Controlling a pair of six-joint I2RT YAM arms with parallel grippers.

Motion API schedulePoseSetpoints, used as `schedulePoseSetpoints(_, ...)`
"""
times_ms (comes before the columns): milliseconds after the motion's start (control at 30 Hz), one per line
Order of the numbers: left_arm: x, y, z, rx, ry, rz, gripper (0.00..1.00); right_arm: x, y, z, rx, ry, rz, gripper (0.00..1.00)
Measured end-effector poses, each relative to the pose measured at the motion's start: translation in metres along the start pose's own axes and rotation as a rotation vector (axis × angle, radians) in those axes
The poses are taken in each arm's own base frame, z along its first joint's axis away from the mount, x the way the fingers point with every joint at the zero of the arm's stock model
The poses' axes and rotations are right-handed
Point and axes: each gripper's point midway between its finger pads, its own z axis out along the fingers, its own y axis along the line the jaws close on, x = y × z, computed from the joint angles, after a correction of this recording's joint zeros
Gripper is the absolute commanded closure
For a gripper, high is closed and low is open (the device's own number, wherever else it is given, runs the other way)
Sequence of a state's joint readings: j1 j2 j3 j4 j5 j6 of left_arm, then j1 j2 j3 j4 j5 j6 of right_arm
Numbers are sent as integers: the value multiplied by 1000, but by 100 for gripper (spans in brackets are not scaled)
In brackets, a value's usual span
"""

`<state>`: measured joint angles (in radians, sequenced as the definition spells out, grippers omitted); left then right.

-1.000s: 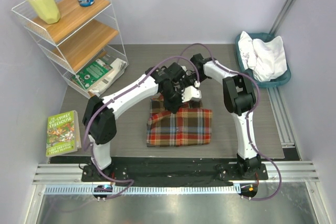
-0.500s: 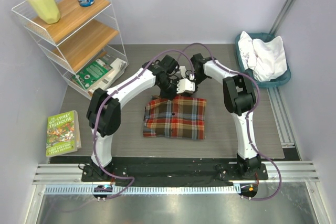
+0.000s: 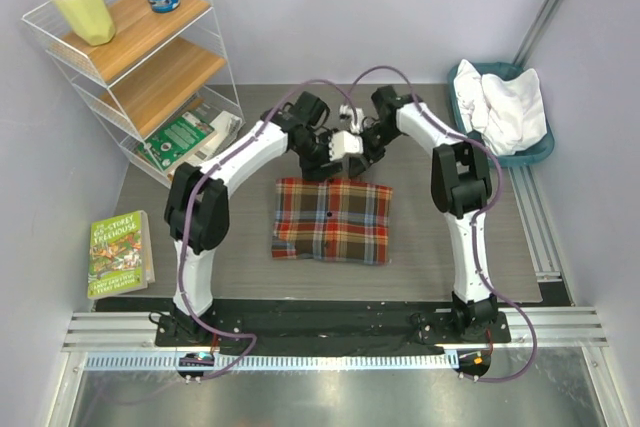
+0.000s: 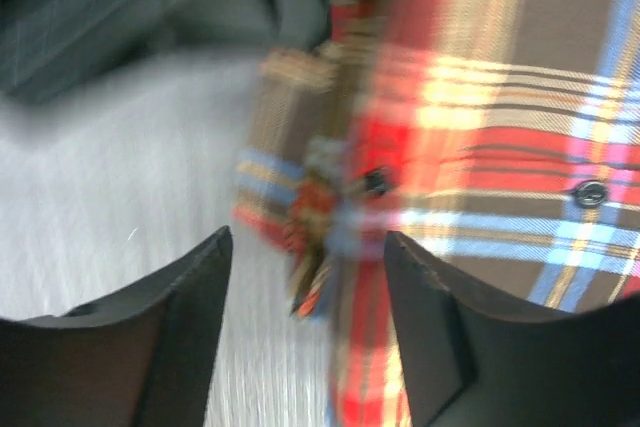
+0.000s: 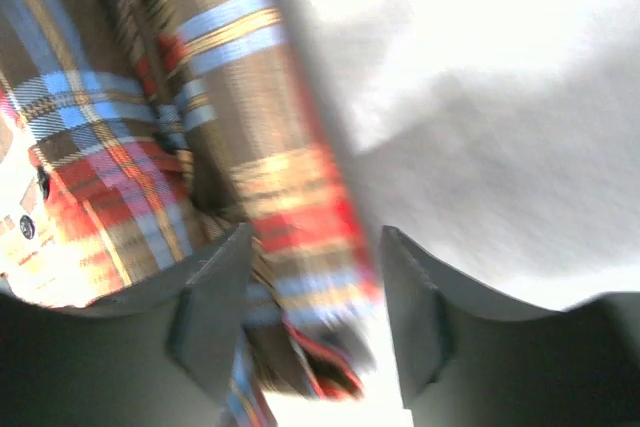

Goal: Fold and stack the long sleeve shirts
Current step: Fold the shirt

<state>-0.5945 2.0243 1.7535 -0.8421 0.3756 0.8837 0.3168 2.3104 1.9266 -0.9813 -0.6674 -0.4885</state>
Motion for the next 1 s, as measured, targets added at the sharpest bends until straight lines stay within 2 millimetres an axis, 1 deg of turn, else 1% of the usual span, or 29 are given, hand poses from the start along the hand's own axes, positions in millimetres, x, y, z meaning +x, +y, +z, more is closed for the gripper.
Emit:
schedulePoseSetpoints(67,0,19,-18,-50,-33,-81,30,-12,-17,-22,48,-49,21,35)
schedulePoseSetpoints(133,5,34,-41,-101,-64,-173,28,-21,-36,-53,106,-109,50,33)
schedulePoseSetpoints(167,10,39,-54,-122,-83,-237,27,-23,-44,-71,135,-139,68,32)
schedulePoseSetpoints(233,24,46,-79,-161,-118,-358,26,-22,-49,-104,176,-181,94,30)
schedulePoseSetpoints(300,38,44,-93,-171,-147,-463,21,-18,-47,-128,202,-209,110,22)
schedulePoseSetpoints(333,48,42,-99,-161,-165,-528,20,-14,-39,-138,205,-218,113,19)
schedulePoseSetpoints(367,55,38,-101,-145,-179,-581,20,-9,-26,-144,194,-221,114,17)
schedulePoseSetpoints(433,67,31,-99,-102,-205,-672,18,-2,0,-146,155,-216,107,16)
schedulePoseSetpoints(467,70,26,-96,-78,-211,-708,17,2,14,-143,132,-214,99,15)
schedulePoseSetpoints(567,74,11,-85,-15,-222,-762,16,13,39,-133,82,-191,92,14)
schedulePoseSetpoints(633,73,4,-78,21,-226,-773,16,19,46,-122,57,-169,91,14)
schedulePoseSetpoints(767,74,-2,-61,88,-234,-792,16,33,51,-99,30,-123,82,16)
schedulePoseSetpoints(833,78,-4,-50,116,-225,-808,17,39,52,-89,26,-98,74,21)
schedulePoseSetpoints(867,79,-5,-48,122,-223,-811,18,41,51,-84,28,-87,66,26)
schedulePoseSetpoints(900,83,-6,-42,134,-214,-821,21,42,50,-79,29,-76,57,35)
schedulePoseSetpoints(967,87,-8,-34,150,-201,-829,28,43,48,-71,31,-59,38,50)
schedulePoseSetpoints(1000,89,-10,-30,158,-195,-831,40,44,46,-67,33,-49,30,67)
